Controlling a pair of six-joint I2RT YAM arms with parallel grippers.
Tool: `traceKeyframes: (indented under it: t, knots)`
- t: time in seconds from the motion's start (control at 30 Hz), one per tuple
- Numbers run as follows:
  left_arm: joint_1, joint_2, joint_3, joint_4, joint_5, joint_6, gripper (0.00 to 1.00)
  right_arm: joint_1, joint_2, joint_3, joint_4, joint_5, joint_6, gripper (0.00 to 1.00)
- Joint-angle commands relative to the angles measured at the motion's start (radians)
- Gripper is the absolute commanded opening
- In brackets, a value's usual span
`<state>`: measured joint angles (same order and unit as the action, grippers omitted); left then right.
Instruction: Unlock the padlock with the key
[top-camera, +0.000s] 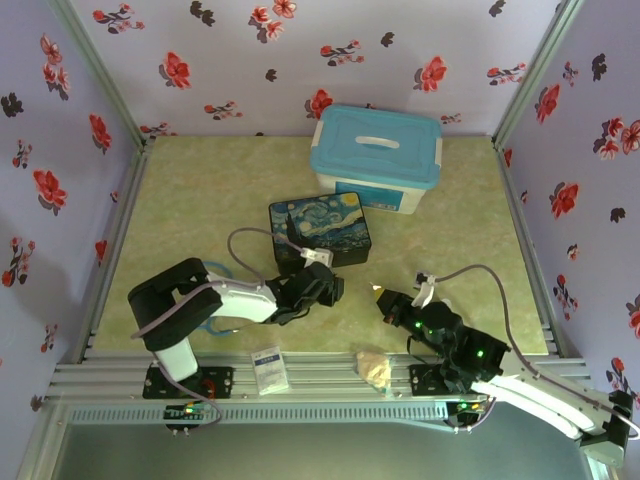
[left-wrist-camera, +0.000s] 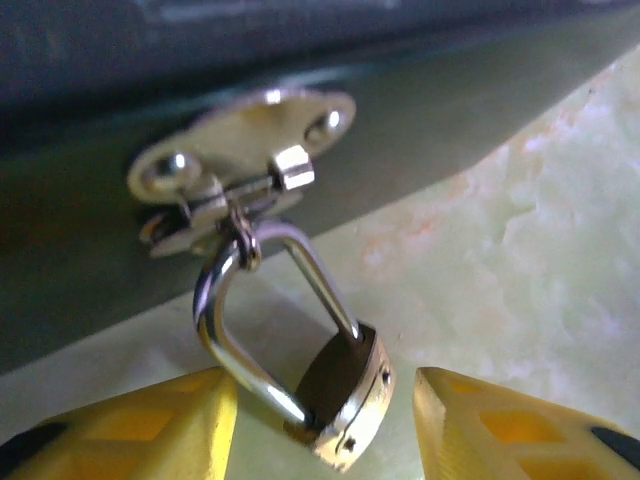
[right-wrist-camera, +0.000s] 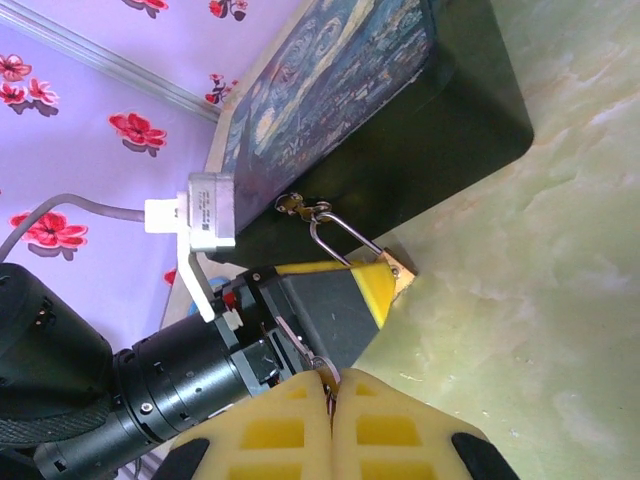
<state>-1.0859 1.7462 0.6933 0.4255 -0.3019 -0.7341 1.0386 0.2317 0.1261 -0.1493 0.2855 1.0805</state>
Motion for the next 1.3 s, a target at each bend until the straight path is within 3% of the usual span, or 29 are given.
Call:
traceKeyframes:
  t: [0.0,0.13,0.33,0.6,0.73,0.87,1.1,1.27]
  knots:
    - [0.006,0.055,-0.01,0.105,-0.049,0.011,0.46,-0.006,-0.013,-0.026,0.052,0.014,0.016,0.0]
    - [0.004,0.082,-0.005,0.124,-0.046,-0.023,0.43,-0.007,-0.012,-0.016,0.021,0.014,0.013,0.0]
    - [0.0,0.059,-0.042,0.18,-0.045,-0.074,0.28,-0.008,0.024,-0.047,0.07,0.033,0.028,0.0]
    - [-0.001,-0.013,-0.114,0.238,-0.04,-0.198,0.15,-0.01,0.329,-0.091,0.371,-0.018,0.06,0.0]
    - [-0.002,-0.038,-0.144,0.28,-0.013,-0.249,0.1,-0.018,0.514,-0.055,0.534,-0.104,0.022,0.0]
    - [0.003,-0.042,-0.173,0.345,0.018,-0.323,0.03,-0.117,0.649,-0.076,0.736,-0.293,0.067,0.0]
    - [0.012,-0.048,-0.217,0.443,0.073,-0.437,0.0,-0.138,0.681,0.045,0.592,-0.418,-0.009,0.0]
    - [0.012,-0.066,-0.237,0.527,0.089,-0.503,0.0,-0.178,0.753,0.037,0.647,-0.486,0.008,0.0]
